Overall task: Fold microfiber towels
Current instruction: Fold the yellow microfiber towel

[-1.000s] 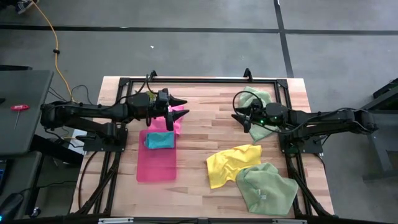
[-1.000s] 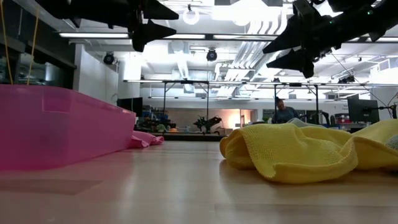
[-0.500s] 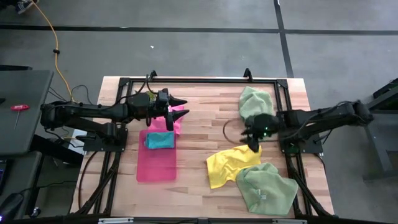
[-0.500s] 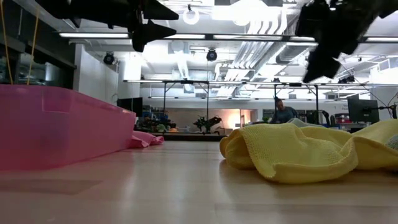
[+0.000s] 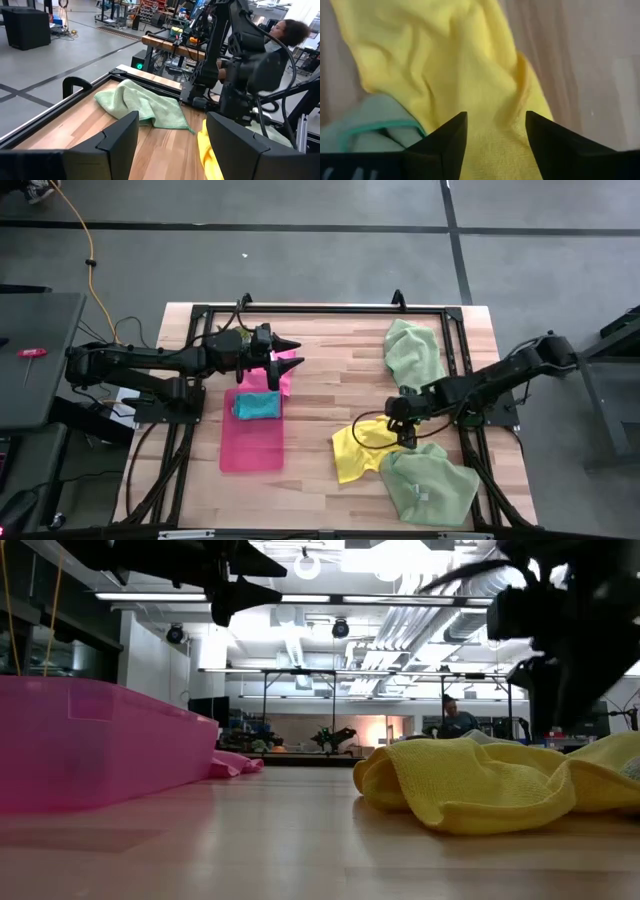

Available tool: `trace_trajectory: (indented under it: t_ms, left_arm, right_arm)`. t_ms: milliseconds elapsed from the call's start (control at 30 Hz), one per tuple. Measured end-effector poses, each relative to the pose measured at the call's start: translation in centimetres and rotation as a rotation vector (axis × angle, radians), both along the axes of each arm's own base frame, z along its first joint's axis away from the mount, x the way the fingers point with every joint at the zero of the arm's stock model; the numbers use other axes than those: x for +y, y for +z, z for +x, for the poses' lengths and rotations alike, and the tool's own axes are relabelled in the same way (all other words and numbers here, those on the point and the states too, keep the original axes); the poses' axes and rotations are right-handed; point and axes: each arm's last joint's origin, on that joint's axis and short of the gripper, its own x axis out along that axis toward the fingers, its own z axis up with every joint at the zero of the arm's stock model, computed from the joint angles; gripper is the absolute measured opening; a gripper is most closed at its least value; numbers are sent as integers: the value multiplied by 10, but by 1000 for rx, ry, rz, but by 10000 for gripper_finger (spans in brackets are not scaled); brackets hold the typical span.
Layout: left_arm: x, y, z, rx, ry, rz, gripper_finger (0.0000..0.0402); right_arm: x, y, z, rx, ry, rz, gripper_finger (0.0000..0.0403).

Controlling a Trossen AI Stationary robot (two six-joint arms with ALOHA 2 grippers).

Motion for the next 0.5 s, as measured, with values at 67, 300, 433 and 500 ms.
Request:
trace_trajectory:
  t_ms: [67,300,433,500]
  left_arm:
    - [0,0,0,3,0,-1,221]
    - [0,-1,0,9,1,-10,221]
    - [0,-1,0,10,1,-11,221]
    - [0,-1,0,10,1,-11,221]
  right_arm:
    - [1,-7,2,27,10,-43,211]
    - [0,-20,7,69,-17,-135,222]
    - [0,-23,7,92,-28,-141,207]
    - [-1,-24,7,92,-37,-147,190]
